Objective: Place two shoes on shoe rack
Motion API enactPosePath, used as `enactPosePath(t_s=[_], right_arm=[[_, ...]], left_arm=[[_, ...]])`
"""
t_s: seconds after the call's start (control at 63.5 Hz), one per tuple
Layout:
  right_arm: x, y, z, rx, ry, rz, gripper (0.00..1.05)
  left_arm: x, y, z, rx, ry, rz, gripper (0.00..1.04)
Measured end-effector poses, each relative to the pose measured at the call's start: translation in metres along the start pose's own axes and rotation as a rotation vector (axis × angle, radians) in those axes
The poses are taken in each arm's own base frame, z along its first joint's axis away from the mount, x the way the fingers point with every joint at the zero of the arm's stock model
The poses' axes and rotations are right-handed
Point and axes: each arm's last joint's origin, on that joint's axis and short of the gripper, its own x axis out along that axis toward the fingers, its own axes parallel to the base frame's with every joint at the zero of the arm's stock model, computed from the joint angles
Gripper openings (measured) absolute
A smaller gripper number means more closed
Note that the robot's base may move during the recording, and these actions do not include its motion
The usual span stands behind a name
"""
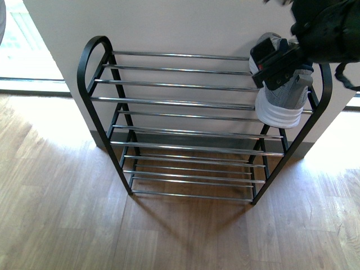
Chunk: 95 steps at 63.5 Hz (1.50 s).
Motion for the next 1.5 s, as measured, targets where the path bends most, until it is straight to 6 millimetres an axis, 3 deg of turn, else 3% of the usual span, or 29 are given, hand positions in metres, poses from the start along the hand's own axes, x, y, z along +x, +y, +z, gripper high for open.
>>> enactPosePath(t_s=[0.346, 0.504, 0.724, 0.803, 0.881, 1.291, 1.495], right_arm=[[-0.129, -0.034, -0.045, 0.31, -0.146, 0.056, 0.96], [-0.165, -0.055, -0.058, 0.403, -0.263, 0.002, 0.96], [-0.17, -0.059, -0.06, 0.434, -0.281, -0.051, 0.94], [-0.173, -0.054, -0.063, 0.401, -0.315, -0.248, 0.8], [-0.176, -0.048, -0.067, 0.398, -0.313, -0.312, 0.68], [-0.189, -0.017, -0.077, 0.386, -0.306, -0.331, 0.02], [-0.194, -0.009, -0.084, 0.378, -0.324, -0.321, 0.02]], left_arm=[[0.0, 0.0, 0.0, 0.0, 0.0, 0.0, 0.02], [0.0, 0.0, 0.0, 0.0, 0.0, 0.0, 0.02], [0.0, 0.0, 0.0, 0.0, 0.0, 0.0, 0.02], [0.0, 0.0, 0.0, 0.0, 0.0, 0.0, 0.02], [0.0, 0.0, 0.0, 0.0, 0.0, 0.0, 0.02], [0.0, 0.0, 0.0, 0.0, 0.0, 0.0, 0.02], [0.0, 0.0, 0.0, 0.0, 0.0, 0.0, 0.02]])
